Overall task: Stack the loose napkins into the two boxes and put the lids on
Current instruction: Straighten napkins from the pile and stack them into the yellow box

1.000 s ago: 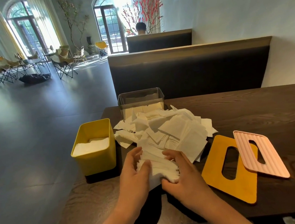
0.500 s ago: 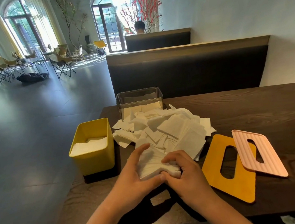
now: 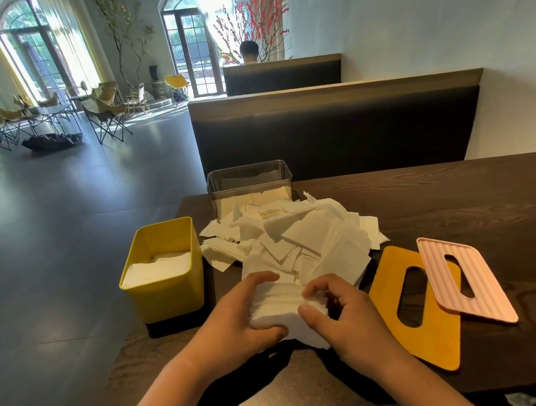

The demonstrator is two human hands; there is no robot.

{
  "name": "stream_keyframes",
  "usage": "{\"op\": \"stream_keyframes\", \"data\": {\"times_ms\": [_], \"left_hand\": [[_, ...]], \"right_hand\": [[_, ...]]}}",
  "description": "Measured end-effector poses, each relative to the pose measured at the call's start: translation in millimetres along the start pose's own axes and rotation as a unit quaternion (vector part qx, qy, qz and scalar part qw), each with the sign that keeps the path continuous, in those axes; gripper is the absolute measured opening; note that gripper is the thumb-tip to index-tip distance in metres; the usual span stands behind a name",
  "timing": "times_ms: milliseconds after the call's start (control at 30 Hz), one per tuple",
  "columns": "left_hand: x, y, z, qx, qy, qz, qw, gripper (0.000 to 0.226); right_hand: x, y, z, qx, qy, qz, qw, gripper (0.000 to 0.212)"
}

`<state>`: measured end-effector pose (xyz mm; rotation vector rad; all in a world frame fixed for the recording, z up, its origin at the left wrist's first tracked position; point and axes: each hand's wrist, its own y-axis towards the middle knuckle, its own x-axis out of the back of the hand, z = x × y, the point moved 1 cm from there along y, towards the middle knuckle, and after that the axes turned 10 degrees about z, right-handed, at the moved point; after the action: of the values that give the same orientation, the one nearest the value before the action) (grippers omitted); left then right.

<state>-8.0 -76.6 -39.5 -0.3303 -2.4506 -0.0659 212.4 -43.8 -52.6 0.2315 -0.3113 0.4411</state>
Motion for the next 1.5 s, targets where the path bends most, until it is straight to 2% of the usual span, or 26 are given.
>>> {"op": "stream_keyframes", "data": {"times_ms": [67,233,667,833,933,967,1067,1133,1200,1233,1300,1400,1500], "left_hand": [[-0.5,-0.1,1.7,0.000,-0.004,0.000,1.000,0.074],[-4.7,1.2,1.6,-0.002,-0.009,0.006,1.000,0.073],[-7.2,-1.4,0.3,-0.045,-0.022,-0.025,0.998,0.056],[-8.6,-1.5,-0.8,-0.075,-0.021,-0.030,0.996,0.045],[-11.6,-1.5,-1.5,-0.088,-0.034,-0.033,0.995,0.037],[-12.5,-1.4,-1.9,-0.091,-0.035,-0.036,0.995,0.035],[-12.7,-1.0,-2.7,-0.102,-0.025,-0.045,0.993,0.032],[-11.8,-0.9,-2.2,-0.107,-0.016,-0.046,0.993,0.031],[-10.8,-1.2,-0.5,-0.103,-0.006,-0.042,0.994,0.032],[-10.7,-1.4,0.2,-0.102,0.000,-0.041,0.994,0.033],[-10.2,-2.4,2.5,-0.101,0.015,-0.044,0.994,0.035],[-9.1,-4.1,6.4,-0.086,0.026,-0.054,0.994,0.046],[-8.6,-5.5,8.2,-0.056,-0.007,-0.049,0.997,0.068]], "right_hand": [[3.9,2.2,3.2,0.011,-0.030,-0.010,0.999,0.013],[5.2,8.6,10.7,0.046,-0.100,-0.005,0.994,0.017],[18.3,3.0,9.1,-0.025,-0.031,-0.019,0.999,0.014],[22.1,-3.2,6.3,-0.024,-0.047,-0.014,0.999,0.017],[22.1,-6.0,6.0,-0.007,-0.061,-0.021,0.998,0.010],[21.4,-7.5,7.4,0.003,-0.075,-0.010,0.997,0.018],[16.0,-12.1,15.3,0.046,-0.191,0.070,0.978,0.064],[11.4,-11.9,18.8,0.059,-0.303,0.103,0.946,0.085],[7.0,-8.9,18.6,0.034,-0.407,0.128,0.904,0.096],[5.1,-7.7,17.3,0.016,-0.438,0.141,0.888,0.096],[1.4,-6.1,12.6,0.020,-0.454,0.142,0.880,0.084],[2.9,-4.4,4.3,0.075,-0.402,0.100,0.907,0.059],[4.8,-0.5,-2.4,0.092,-0.312,0.095,0.941,0.048]]}}
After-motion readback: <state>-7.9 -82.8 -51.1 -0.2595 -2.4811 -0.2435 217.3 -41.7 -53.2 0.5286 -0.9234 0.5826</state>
